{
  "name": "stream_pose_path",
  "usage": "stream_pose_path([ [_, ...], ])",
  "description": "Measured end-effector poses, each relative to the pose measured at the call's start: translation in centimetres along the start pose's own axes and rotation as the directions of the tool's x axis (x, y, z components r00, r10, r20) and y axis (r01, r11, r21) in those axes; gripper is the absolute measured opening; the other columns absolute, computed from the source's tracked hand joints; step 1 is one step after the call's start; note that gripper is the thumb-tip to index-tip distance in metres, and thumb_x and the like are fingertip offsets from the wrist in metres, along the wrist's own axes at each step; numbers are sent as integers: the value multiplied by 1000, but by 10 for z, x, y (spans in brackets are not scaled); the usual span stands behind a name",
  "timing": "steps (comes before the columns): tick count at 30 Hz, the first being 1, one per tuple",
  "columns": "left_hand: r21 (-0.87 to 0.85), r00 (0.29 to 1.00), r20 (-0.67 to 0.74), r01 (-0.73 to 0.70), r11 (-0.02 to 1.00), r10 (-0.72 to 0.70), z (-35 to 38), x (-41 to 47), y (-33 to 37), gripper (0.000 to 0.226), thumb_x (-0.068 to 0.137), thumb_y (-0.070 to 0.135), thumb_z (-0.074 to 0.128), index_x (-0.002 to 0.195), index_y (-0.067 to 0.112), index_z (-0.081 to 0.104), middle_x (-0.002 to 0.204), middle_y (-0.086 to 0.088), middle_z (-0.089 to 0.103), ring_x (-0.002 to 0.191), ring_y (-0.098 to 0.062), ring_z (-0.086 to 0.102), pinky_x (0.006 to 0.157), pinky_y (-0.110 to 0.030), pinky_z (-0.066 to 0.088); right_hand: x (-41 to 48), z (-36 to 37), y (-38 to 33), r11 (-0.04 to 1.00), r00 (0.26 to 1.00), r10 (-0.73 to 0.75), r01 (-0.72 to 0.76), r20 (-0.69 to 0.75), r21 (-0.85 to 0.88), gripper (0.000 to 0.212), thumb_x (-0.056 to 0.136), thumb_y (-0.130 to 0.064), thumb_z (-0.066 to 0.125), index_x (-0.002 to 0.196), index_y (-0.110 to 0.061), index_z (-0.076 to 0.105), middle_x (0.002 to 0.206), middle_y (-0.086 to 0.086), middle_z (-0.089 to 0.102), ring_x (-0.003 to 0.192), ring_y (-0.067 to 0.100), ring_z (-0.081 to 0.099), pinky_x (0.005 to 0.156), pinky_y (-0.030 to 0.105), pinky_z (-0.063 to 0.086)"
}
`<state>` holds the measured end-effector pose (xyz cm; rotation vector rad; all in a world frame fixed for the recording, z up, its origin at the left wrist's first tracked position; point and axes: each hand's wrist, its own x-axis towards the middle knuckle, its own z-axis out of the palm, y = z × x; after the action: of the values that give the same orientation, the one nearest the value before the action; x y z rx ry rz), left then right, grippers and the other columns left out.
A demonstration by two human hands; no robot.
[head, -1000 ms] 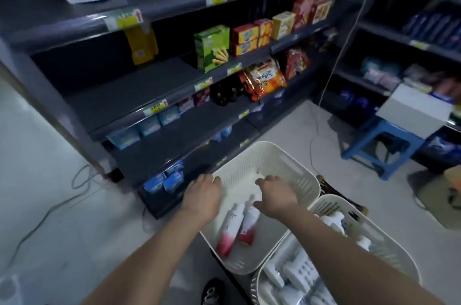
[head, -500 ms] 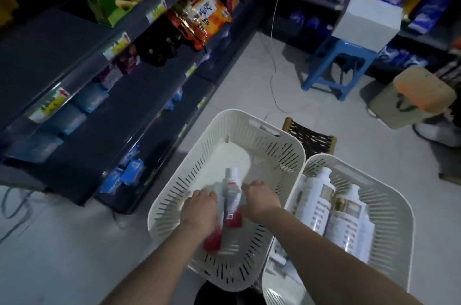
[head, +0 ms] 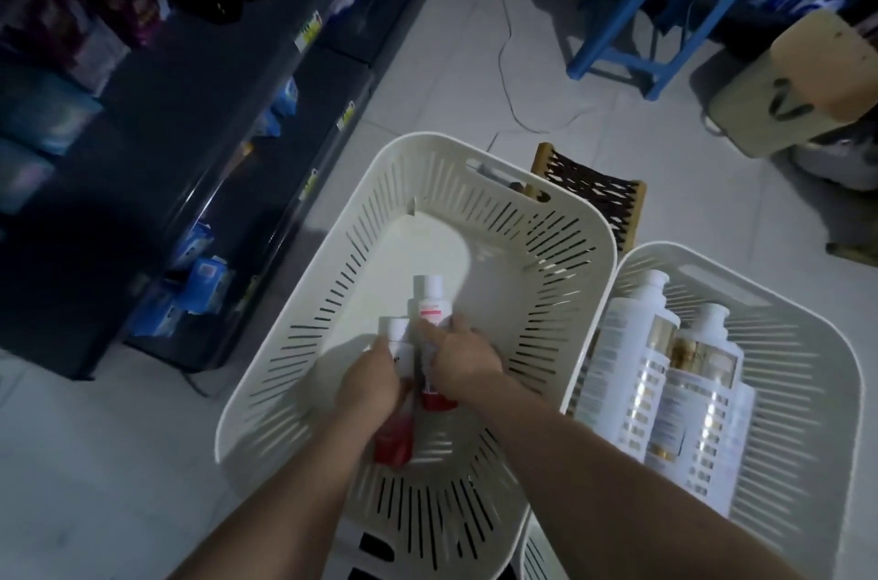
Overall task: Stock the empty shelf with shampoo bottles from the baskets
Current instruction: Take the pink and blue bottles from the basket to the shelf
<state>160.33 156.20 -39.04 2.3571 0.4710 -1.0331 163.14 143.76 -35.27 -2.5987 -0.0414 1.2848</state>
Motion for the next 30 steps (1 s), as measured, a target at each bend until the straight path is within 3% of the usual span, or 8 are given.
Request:
stream_pose_path([
  [7,-159,994,87,77,984,-63,6,18,-8,60,76,34,73,123,5,50,118,-16,61,107,-34,61,80,-34,49,28,18,2,949,975,192,-156,-110,273,63,88,-12,61,140,-38,39,144,16,20,114,39,55,99,40,46],
  [10,-242,992,91,111,964,-92,2,20,-12,62,69,40,71,120,8,55,115,-16,64,103,-32,63,79,-35,52,35,26,0,952,959,214,-162,-186,261,66,89,-8,62,140,-41,36,134,14,26,112,37,54,98,39,46],
  [13,-271,991,92,115,956,-93,-5,19,-10,61,73,34,72,123,6,51,120,-14,60,108,-34,60,79,-31,48,36,21,1,911,952,277,-217,-130,350,81,92,-3,50,152,-46,15,132,16,35,113,35,53,101,41,43],
  [15,-316,992,94,108,943,-82,-11,15,-9,61,67,38,71,116,9,51,115,-14,62,103,-33,62,80,-35,52,30,9,2,810,944,323,-235,-73,537,92,89,-3,55,155,-40,3,126,15,45,112,34,55,95,38,46],
  [19,-484,992,121,87,871,-32,-26,-3,-10,50,77,24,73,117,10,46,105,-9,62,94,-25,63,71,-32,51,10,-13,0,453,925,380,-199,13,869,61,79,0,62,133,-10,38,95,7,54,79,25,56,59,26,46],
  [22,-622,995,104,55,781,12,-36,-26,-12,52,76,26,74,118,9,49,105,-9,66,92,-20,66,75,-34,55,-9,-25,-2,239,941,334,-135,49,962,47,70,-8,69,114,-6,54,93,15,63,75,29,62,65,37,53],
  [24,-715,997,78,45,697,16,-42,-48,-10,47,79,27,74,115,8,51,106,-11,68,92,-20,67,77,-36,55,-27,-34,-2,159,968,248,-60,19,986,30,76,-9,74,100,-5,57,85,18,64,61,25,60,56,34,52],
  [30,-957,997,-71,-65,283,-11,-57,-126,-2,21,89,16,66,107,20,56,97,-5,67,85,-19,63,72,-31,49,-82,-52,-10,119,999,-31,36,-33,992,39,79,-12,79,111,-1,58,81,15,67,55,19,63,50,29,52],
])
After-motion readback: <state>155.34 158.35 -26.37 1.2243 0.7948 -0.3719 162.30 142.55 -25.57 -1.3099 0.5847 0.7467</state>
